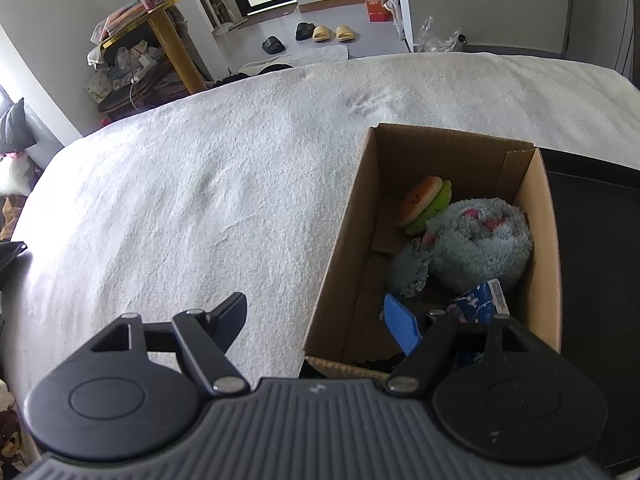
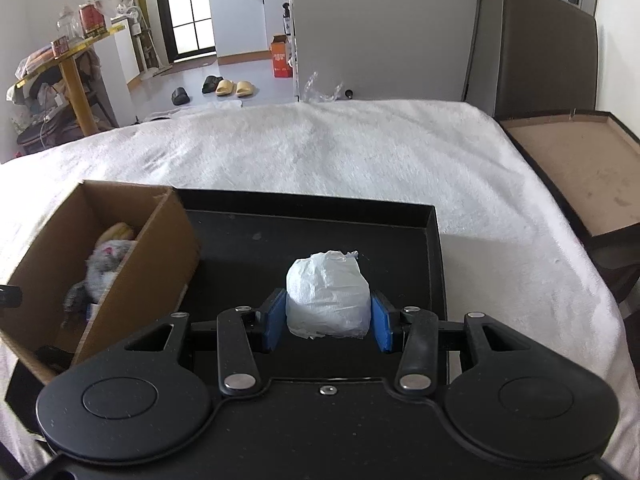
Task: Organize soft objects
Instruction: 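Carry the white sock roll with the right tool into the box and release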
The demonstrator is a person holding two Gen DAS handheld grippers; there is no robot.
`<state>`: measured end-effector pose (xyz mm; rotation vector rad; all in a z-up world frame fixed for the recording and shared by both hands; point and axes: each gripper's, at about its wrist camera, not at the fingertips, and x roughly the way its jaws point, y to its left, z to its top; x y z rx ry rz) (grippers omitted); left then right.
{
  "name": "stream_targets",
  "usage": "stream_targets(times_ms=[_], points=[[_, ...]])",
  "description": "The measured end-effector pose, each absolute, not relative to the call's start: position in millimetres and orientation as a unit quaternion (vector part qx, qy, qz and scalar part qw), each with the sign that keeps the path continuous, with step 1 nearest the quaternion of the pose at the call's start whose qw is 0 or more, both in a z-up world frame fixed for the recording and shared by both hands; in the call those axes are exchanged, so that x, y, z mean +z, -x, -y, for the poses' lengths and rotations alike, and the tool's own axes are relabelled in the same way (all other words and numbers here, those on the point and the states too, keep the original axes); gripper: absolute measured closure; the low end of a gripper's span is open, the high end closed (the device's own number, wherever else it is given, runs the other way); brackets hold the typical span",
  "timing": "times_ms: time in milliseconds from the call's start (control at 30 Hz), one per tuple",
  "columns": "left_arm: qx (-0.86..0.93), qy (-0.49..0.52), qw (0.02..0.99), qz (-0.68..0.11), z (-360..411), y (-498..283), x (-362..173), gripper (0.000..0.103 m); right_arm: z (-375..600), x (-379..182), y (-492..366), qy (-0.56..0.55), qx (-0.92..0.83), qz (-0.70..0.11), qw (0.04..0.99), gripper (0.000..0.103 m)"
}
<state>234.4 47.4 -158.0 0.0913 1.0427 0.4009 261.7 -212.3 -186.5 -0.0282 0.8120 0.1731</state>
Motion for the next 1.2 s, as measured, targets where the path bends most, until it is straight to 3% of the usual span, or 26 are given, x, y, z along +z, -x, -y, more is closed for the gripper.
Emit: stream_targets(times_ms=[867, 1200], points=[[0.129, 0.03, 0.869, -0.476, -74, -210, -163, 0.029, 143, -142, -230, 0.052, 0.144, -0.345, 0.926, 0.059], [0.105, 0.07, 0.868, -0.48, -92, -205, -177, 0.034, 109, -137, -228, 0.073, 0.188, -0.339, 0.919, 0.059]])
